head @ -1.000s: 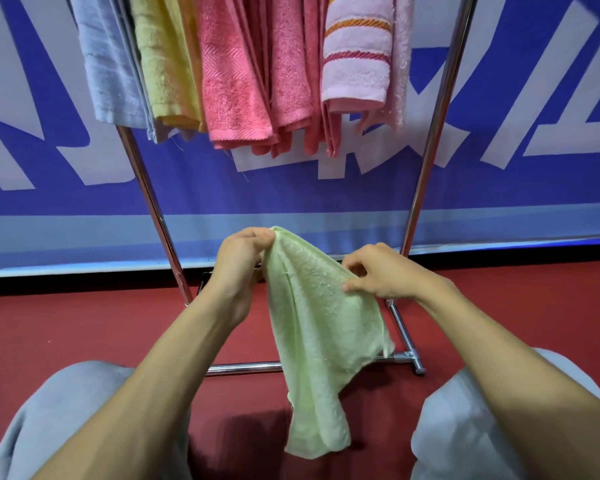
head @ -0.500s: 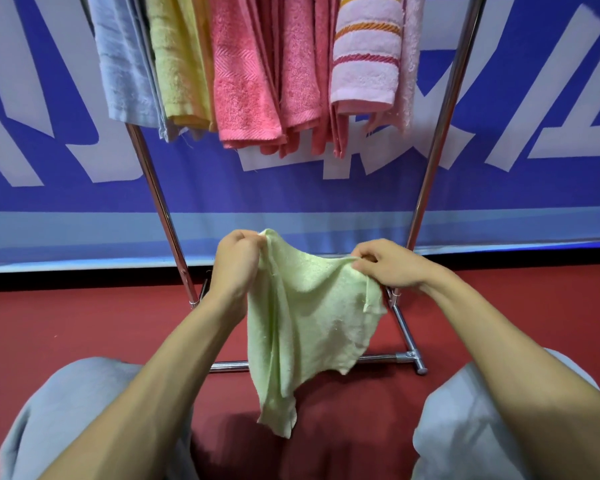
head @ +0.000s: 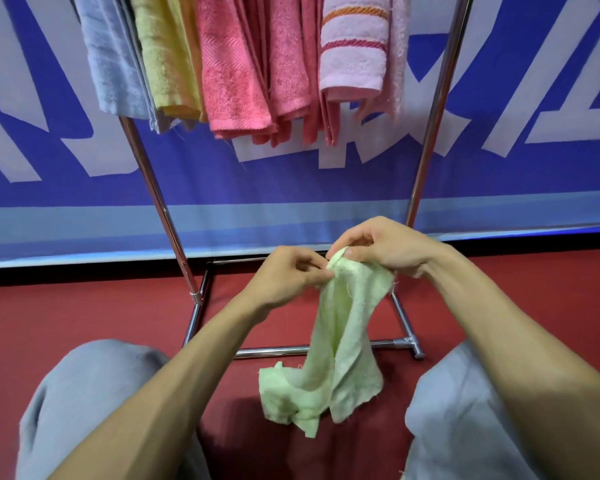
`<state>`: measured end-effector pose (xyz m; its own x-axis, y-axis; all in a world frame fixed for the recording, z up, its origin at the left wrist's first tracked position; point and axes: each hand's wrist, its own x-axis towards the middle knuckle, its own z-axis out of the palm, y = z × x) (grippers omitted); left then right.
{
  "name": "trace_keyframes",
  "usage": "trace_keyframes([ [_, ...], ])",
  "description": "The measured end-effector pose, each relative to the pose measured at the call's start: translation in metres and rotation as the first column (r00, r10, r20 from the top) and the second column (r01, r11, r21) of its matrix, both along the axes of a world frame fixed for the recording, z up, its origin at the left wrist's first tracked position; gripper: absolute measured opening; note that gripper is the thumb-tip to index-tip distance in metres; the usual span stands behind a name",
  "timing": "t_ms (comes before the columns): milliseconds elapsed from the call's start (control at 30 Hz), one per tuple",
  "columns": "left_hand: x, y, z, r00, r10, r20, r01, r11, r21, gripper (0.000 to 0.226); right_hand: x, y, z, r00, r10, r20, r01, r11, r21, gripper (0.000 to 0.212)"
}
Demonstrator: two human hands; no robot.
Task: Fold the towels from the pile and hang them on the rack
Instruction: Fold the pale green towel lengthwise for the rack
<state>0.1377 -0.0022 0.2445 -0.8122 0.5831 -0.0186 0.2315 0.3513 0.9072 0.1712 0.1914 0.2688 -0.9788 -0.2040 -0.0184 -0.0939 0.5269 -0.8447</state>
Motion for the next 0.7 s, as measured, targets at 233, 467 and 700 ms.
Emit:
trace_keyframes([
  [233,-0.005,-0.003,0.003,0.986,0.12,0.12,-0.128,0.99,0.061,0.014,0.0,0.003,-0.005,0.992,-0.091,0.086,0.082,0.991,0.106,0.013],
  [467,-0.016,-0.013,0.007,0.931,0.298,0.211,-0.329,0.935,0.132,0.015,-0.002,0.007,-0.007,0.981,-0.158,0.109,0.144,0.981,0.129,0.019],
  [700,-0.016,-0.017,0.011,0.931,0.311,0.191,-0.334,0.936,0.107,0.013,-0.006,-0.006,-0.003,0.937,-0.317,0.145,0.346,0.787,-0.511,0.005],
])
